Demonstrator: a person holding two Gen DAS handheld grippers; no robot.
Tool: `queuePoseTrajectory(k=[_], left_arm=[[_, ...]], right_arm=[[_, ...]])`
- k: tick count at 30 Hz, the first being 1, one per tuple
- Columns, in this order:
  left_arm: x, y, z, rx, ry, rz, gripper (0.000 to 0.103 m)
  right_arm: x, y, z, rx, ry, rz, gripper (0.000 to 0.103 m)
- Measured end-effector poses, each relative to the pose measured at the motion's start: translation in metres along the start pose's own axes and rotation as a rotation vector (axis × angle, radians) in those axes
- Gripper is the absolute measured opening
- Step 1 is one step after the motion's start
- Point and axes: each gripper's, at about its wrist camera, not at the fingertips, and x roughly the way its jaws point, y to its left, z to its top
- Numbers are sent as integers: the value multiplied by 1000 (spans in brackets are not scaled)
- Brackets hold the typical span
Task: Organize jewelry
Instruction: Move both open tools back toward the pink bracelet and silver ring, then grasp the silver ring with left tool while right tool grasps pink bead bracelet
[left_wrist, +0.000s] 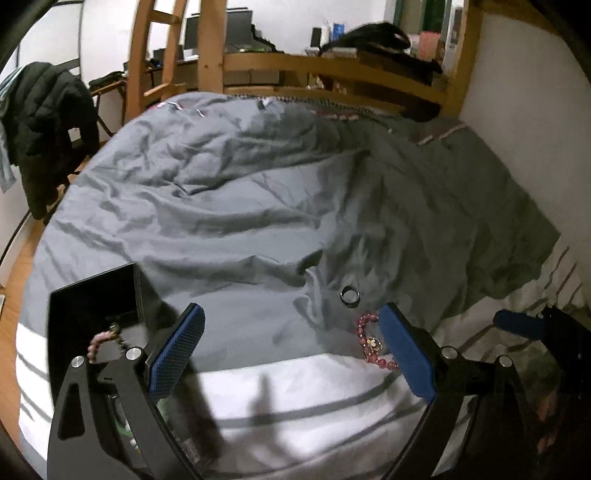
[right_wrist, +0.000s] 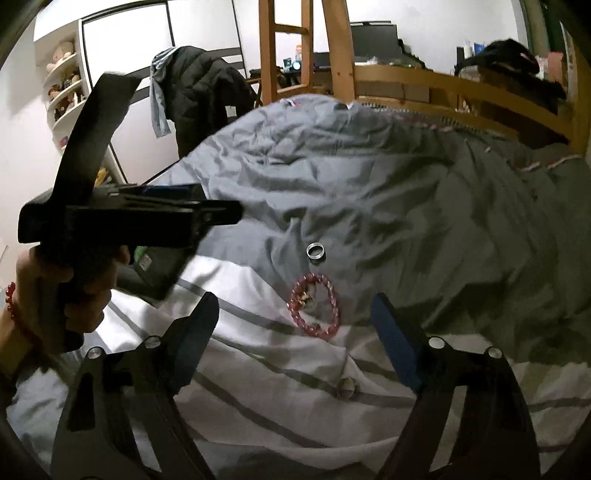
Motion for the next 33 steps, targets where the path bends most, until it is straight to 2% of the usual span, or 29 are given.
queuePoseTrajectory(k=[2, 5, 10, 12, 16, 21, 23, 27, 33], left_arm=[[18, -10, 2, 34, 19, 2, 94], [47, -21, 4, 95, 53, 15, 93], [78, -34, 8, 147, 46, -81, 89], [86, -38, 8, 164, 42, -105, 85], [106, -42, 9, 172, 60, -159, 68], [113, -39, 7, 170, 74, -169, 56], [113, -36, 6, 163, 84, -163, 48], [108, -37, 8, 180, 75, -155, 47], [98, -47, 6, 237, 61, -185, 47]], right_arm=[[14, -7, -5, 15, 16, 2, 79], [37, -21, -9, 65, 47, 39, 71], [64, -29, -16, 90, 85, 83, 58], [72, -28, -18, 81, 99, 87, 54], [82, -25, -22, 61, 125, 83, 48], [95, -24, -26, 49, 171, 73, 47], [95, -24, -26, 48, 172, 70, 46], [91, -23, -26, 44, 163, 58, 44], [89, -19, -26, 22, 159, 43, 44]])
